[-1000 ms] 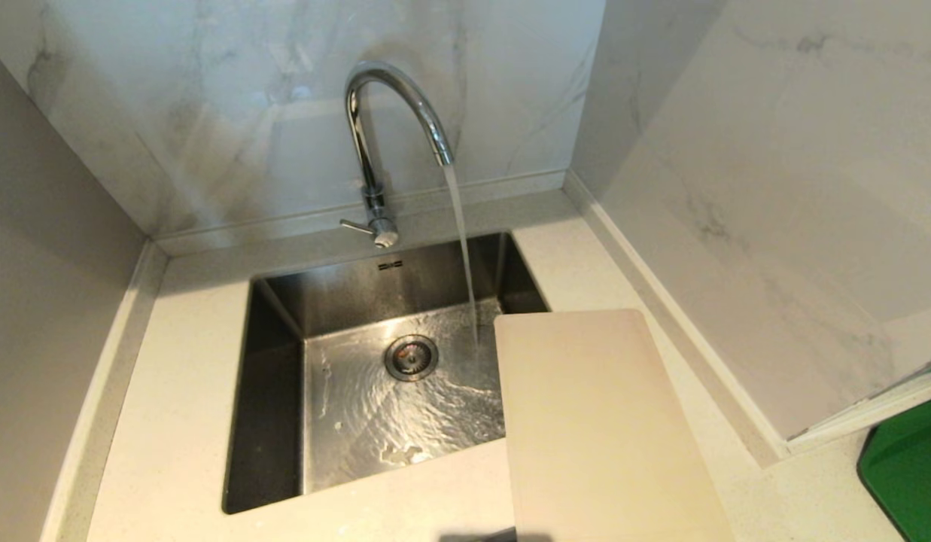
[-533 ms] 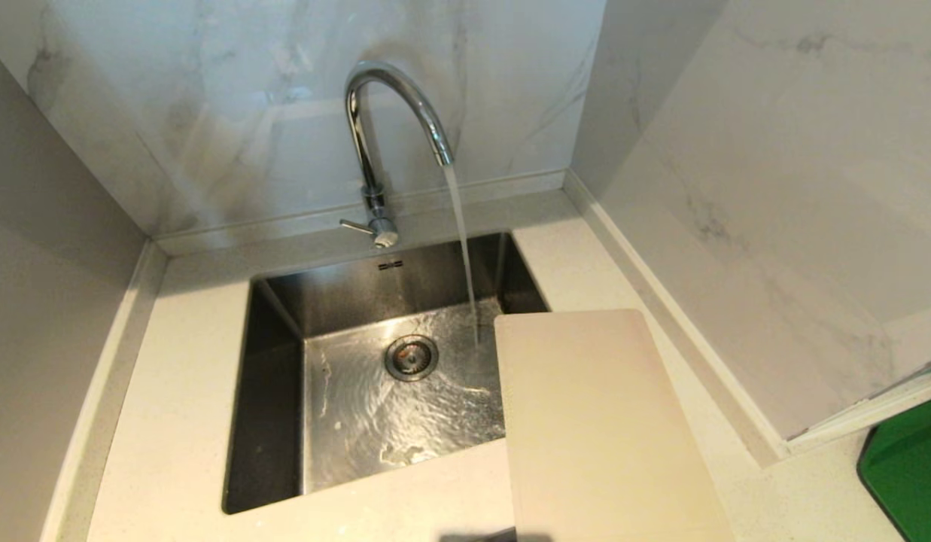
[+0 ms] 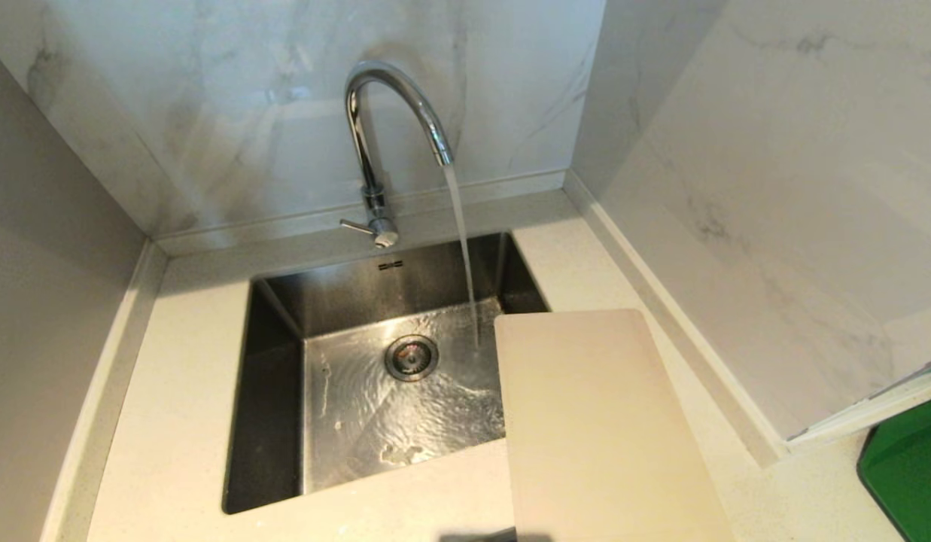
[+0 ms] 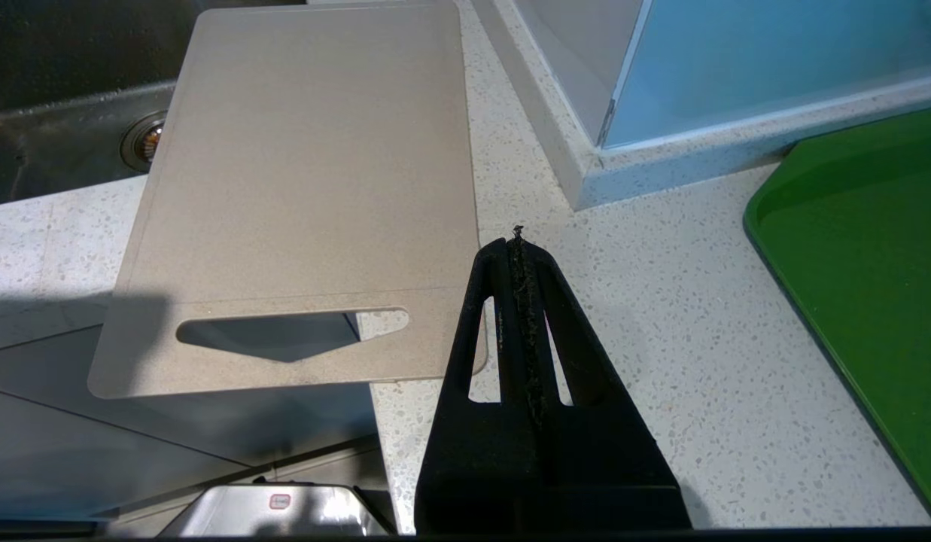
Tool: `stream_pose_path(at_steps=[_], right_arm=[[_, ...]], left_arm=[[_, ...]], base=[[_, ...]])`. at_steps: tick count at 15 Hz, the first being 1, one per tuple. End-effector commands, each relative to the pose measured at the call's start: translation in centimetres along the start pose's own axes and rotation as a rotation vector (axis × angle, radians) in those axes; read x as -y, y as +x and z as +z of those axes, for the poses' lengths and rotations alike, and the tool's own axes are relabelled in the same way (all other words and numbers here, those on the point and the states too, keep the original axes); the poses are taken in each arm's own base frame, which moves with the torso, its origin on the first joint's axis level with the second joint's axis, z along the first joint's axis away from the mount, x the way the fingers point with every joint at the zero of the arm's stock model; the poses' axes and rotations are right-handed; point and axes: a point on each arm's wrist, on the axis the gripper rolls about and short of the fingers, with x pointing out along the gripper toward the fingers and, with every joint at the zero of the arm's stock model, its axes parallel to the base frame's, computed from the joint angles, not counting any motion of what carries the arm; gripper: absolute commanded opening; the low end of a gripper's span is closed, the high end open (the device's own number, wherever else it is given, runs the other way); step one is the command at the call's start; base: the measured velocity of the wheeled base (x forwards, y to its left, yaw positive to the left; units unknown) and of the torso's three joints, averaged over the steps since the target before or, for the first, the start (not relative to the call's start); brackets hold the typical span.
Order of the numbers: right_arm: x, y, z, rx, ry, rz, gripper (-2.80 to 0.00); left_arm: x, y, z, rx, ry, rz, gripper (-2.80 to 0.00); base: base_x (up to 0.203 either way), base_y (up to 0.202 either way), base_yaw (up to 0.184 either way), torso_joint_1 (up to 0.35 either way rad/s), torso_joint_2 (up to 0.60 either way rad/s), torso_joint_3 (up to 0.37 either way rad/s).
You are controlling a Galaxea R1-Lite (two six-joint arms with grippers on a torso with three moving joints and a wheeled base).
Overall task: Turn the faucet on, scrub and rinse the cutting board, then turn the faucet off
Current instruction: Pick up the cutting board
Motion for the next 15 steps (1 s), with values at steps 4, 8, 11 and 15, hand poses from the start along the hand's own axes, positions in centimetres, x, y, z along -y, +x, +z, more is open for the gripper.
stream_pose_path(at_steps=[4,8,11,15], right_arm=[[0.00,0.00,0.01,0.001,0.002,-0.001,-2.80],[0.00,0.00,0.01,0.001,0.002,-0.001,-2.80],[0.00,0.00,0.01,0.001,0.000,0.000,-2.80],[0.00,0.00,0.01,0.000,-0.001,0.000,-2.80]], left_arm=[[0.00,0.02,-0.09,-0.003,-0.001,0.000,-2.80],[0.00,0.02,-0.08,-0.003,-0.001,0.000,-2.80],[0.00,0.01,-0.09,-0.002,-0.001,0.000,-2.80],[0.00,0.02,-0.08,-0.003,-0.001,0.000,-2.80]], base=[[0.000,0.000,0.000,0.000,0.00,0.000],[0.000,0.000,0.000,0.000,0.00,0.000],[0.000,0.000,0.000,0.000,0.00,0.000],[0.000,0.000,0.000,0.000,0.00,0.000]])
